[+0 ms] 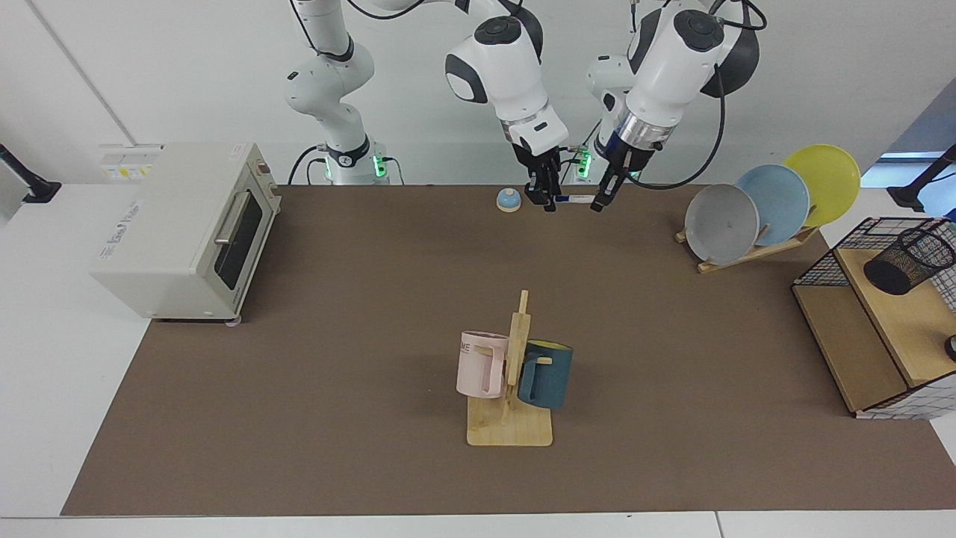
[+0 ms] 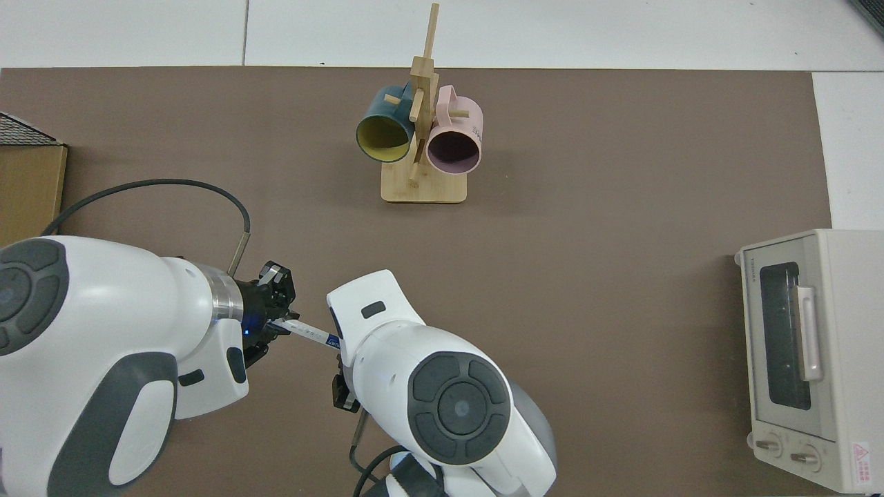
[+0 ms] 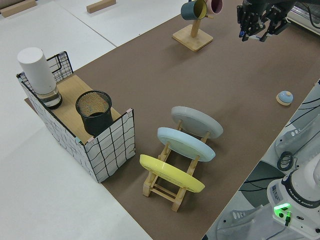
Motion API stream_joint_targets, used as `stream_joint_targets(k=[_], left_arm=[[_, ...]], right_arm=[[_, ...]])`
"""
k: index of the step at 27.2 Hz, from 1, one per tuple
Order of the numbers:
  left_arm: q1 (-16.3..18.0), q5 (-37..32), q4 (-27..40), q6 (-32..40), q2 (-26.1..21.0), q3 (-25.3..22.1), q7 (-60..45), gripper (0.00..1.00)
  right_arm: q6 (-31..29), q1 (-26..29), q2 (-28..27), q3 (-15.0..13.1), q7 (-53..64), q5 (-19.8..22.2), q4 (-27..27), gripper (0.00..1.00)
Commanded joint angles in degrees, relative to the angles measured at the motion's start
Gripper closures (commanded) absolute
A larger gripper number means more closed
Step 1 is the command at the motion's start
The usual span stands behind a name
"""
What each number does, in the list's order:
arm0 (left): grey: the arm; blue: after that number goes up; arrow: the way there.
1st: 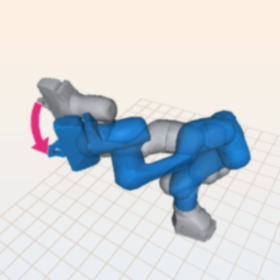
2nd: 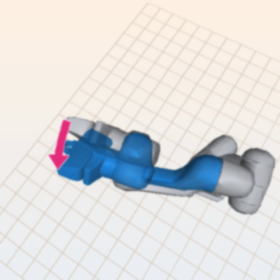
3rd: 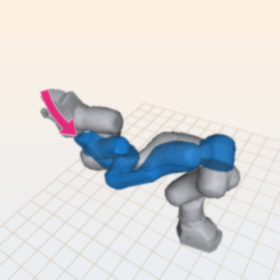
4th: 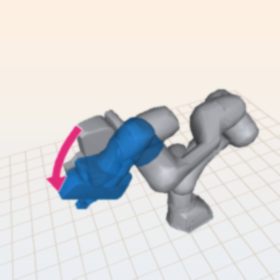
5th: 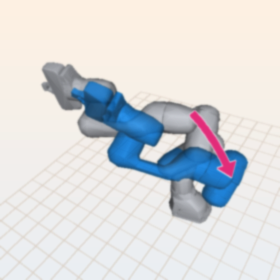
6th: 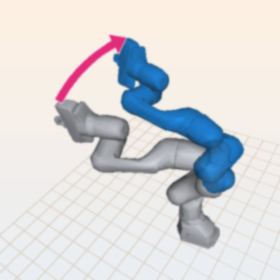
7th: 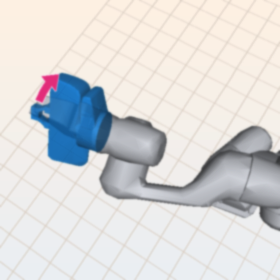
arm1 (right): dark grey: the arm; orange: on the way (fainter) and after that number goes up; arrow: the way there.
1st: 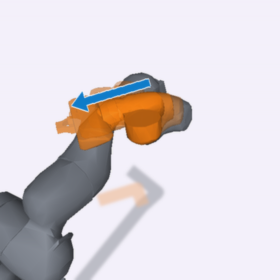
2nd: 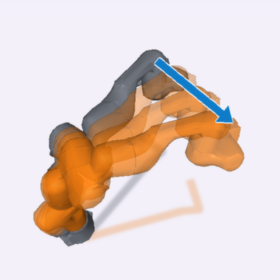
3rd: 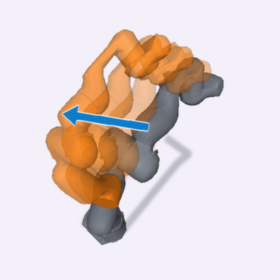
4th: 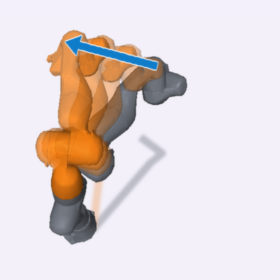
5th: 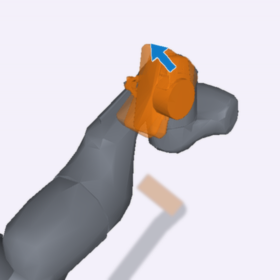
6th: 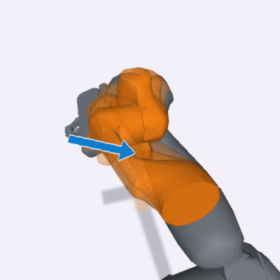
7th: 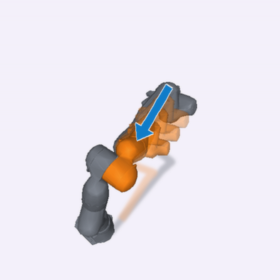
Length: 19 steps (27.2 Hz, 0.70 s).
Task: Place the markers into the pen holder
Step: 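Close the left gripper on the marker's free end near the right gripper, then open the right gripper and withdraw while the left gripper pulls the marker away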
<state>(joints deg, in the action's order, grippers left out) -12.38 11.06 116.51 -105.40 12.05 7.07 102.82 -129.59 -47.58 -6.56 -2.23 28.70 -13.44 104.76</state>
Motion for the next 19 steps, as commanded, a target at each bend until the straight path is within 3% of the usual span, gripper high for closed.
stream_joint_targets(k=[1,10,13,16,19], left_arm=[[0.3,-2.1,1.4,-0.4,1.6,-0.4,0.5,1.00],[1.1,-18.8,0.3,-1.0,0.9,-1.8,-4.5,1.00],[1.5,-23.4,-0.4,-2.2,0.1,-4.6,-4.6,1.00],[2.0,-24.3,-1.8,-2.7,-1.2,-11.0,-4.6,1.00],[2.3,-24.8,-2.6,-3.8,-1.8,-14.5,-4.5,1.00]], right_arm=[[-1.5,0.3,-0.5,0.2,-1.1,1.1,-0.2,0.00],[-0.3,2.8,0.8,0.1,-1.3,1.0,1.3,0.00],[1.4,4.9,1.6,-0.1,-1.3,1.0,1.3,0.00],[2.1,7.3,2.3,-0.1,-1.3,0.8,1.2,0.00],[2.4,8.3,2.4,-0.6,-2.8,0.7,1.0,0.00]])
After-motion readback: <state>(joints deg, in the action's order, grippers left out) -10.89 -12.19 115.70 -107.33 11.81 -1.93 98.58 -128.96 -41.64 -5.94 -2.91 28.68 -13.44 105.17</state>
